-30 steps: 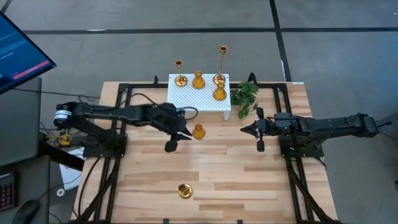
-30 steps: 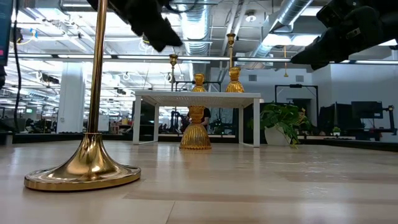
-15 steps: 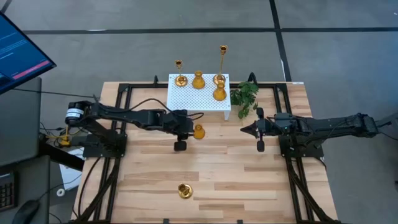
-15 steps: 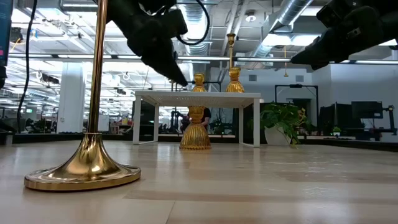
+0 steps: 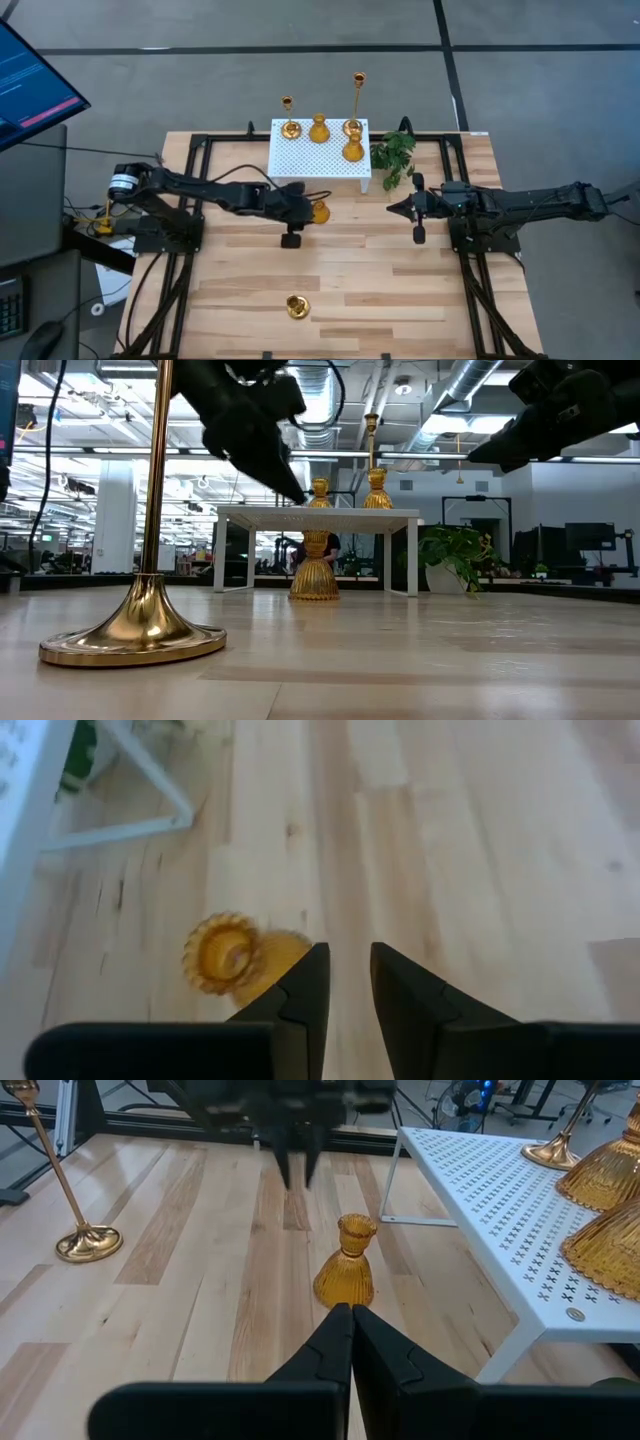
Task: Pick & Place candle stick holders
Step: Put the gold vase on the shelf
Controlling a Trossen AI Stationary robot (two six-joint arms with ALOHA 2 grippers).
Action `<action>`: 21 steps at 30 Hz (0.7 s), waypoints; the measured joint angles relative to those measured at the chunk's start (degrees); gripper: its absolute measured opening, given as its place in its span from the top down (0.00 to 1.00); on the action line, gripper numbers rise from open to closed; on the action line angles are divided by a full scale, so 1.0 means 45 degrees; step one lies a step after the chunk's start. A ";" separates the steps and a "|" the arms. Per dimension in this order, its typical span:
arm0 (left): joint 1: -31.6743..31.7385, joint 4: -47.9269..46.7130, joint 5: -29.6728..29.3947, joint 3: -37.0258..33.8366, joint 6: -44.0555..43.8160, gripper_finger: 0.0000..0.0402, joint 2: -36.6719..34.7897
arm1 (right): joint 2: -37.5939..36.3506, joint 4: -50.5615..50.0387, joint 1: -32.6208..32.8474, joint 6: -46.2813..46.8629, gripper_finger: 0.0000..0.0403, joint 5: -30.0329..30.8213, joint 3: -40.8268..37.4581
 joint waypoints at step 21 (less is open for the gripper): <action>-0.1161 -0.0881 -0.0264 -0.0005 0.0343 0.81 -0.1170 | -0.0004 -0.0364 0.0000 0.0437 1.00 0.0000 0.0000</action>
